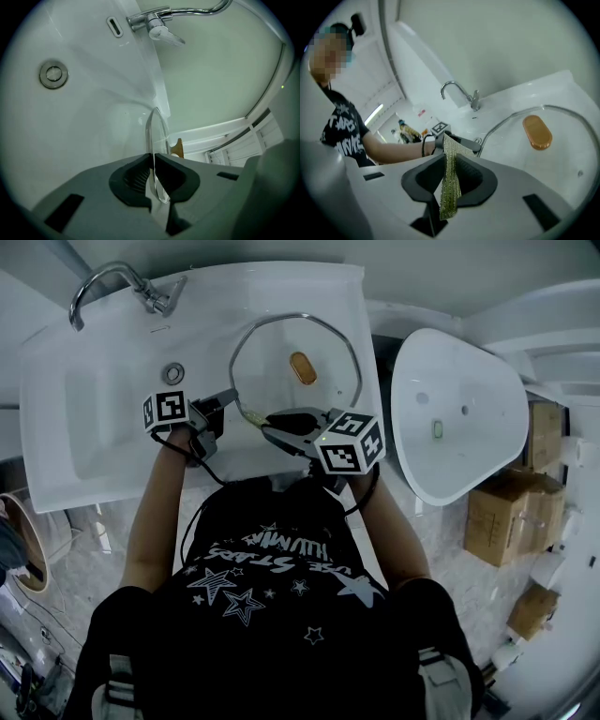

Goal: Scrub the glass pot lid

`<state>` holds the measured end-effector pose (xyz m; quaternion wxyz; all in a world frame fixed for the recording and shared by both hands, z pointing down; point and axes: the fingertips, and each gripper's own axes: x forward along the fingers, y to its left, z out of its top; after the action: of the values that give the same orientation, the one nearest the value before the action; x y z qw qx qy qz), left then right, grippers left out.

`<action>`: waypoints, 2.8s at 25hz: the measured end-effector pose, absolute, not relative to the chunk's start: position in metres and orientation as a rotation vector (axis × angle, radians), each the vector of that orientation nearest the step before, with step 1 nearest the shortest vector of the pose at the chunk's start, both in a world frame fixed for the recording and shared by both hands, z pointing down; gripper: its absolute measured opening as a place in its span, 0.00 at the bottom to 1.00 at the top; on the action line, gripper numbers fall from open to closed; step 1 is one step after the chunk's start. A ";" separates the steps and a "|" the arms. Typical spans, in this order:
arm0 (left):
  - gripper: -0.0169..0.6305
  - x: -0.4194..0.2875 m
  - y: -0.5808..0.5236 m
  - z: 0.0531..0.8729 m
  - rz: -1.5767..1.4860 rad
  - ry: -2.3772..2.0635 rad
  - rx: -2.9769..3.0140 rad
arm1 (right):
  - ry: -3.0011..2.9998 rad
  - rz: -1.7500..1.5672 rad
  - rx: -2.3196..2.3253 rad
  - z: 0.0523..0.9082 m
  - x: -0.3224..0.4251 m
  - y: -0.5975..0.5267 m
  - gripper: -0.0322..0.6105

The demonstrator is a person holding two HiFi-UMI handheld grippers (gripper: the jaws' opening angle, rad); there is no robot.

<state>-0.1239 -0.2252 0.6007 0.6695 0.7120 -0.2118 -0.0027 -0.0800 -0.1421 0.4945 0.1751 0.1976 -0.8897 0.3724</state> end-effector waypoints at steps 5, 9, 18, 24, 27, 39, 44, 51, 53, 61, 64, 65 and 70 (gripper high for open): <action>0.09 -0.124 -0.225 0.601 -0.014 -0.480 1.600 | -2.548 1.367 0.726 0.509 -0.062 -0.152 0.16; 0.09 -0.125 -0.225 0.600 -0.013 -0.486 1.599 | -2.515 1.401 0.837 0.516 -0.042 -0.160 0.15; 0.09 -0.124 -0.225 0.600 0.006 -0.484 1.602 | -2.389 1.294 1.015 0.531 0.012 -0.164 0.14; 0.09 -0.123 -0.225 0.599 0.017 -0.480 1.601 | -2.341 1.268 1.074 0.534 0.040 -0.163 0.14; 0.09 -0.123 -0.225 0.599 0.021 -0.478 1.602 | -2.312 1.244 1.119 0.534 0.058 -0.164 0.14; 0.09 -0.122 -0.224 0.599 0.026 -0.472 1.595 | -2.174 1.104 1.345 0.526 0.142 -0.178 0.14; 0.09 -0.123 -0.224 0.600 0.032 -0.480 1.594 | -2.155 1.032 1.361 0.519 0.152 -0.186 0.14; 0.09 -0.122 -0.225 0.599 0.043 -0.494 1.600 | -2.325 1.076 1.265 0.484 0.133 -0.196 0.13; 0.09 -0.123 -0.225 0.599 0.046 -0.497 1.599 | -2.360 1.001 1.228 0.472 0.127 -0.206 0.13; 0.09 -0.122 -0.225 0.599 0.057 -0.512 1.599 | -2.278 0.450 1.089 0.459 0.115 -0.259 0.13; 0.09 -0.123 -0.226 0.599 0.067 -0.518 1.603 | -2.243 0.275 1.042 0.458 0.107 -0.282 0.13; 0.09 -0.123 -0.226 0.599 0.070 -0.520 1.603 | -2.237 0.229 1.030 0.457 0.104 -0.289 0.13; 0.09 -0.122 -0.225 0.598 0.074 -0.528 1.601 | -2.114 -0.082 0.885 0.473 0.088 -0.307 0.13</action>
<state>-0.1221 -0.2246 0.5978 0.6647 0.7088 -0.2338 0.0329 0.0878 -0.3069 0.4727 0.4115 0.3516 -0.8402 -0.0324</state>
